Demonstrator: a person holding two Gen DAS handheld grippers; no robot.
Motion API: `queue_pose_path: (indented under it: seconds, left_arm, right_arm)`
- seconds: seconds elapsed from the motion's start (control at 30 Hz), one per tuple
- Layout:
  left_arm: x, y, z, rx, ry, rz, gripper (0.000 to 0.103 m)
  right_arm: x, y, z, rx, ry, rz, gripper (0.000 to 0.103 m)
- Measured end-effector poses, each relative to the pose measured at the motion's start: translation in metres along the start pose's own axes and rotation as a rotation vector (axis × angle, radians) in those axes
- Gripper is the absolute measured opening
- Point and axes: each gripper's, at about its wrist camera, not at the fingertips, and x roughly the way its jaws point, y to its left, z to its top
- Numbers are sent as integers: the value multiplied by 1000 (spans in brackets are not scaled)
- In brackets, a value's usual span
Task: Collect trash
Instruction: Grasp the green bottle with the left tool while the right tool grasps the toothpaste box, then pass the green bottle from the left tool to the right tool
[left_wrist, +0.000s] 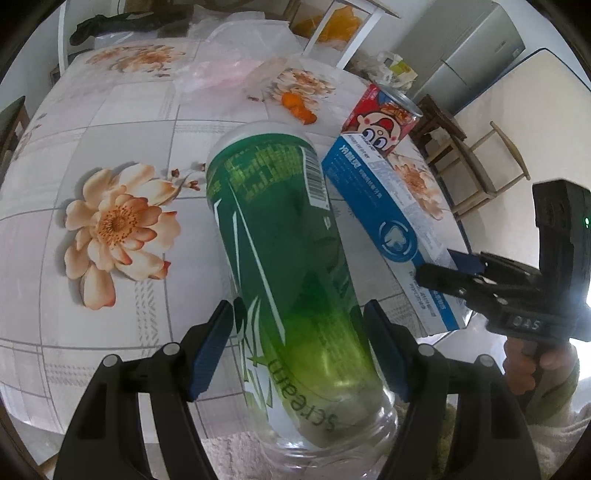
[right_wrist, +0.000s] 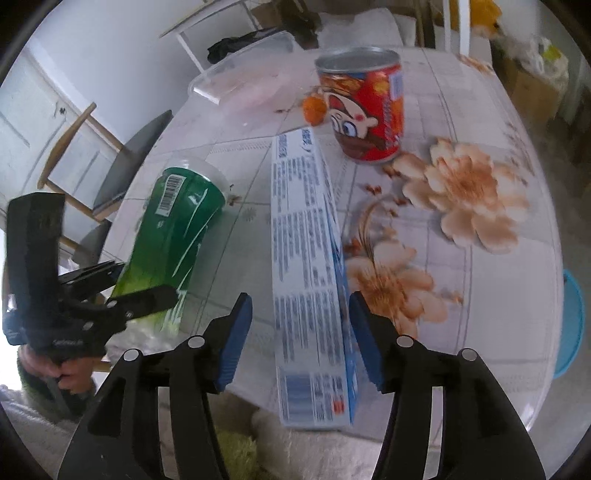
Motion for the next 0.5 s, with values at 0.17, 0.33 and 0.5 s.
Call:
queue_pose_path:
  seconds: [0.17, 0.33, 0.5]
  left_arm:
    - [-1, -8, -4, 33, -3, 48, 71]
    - [1, -15, -4, 60, -13, 84, 71]
    - [4, -13, -2, 38, -11, 69, 69]
  right_arm:
    - [13, 3, 5, -6, 9, -44, 43]
    - [17, 2, 6, 27, 4, -29, 38]
    - [15, -5, 8, 57, -11, -14, 35]
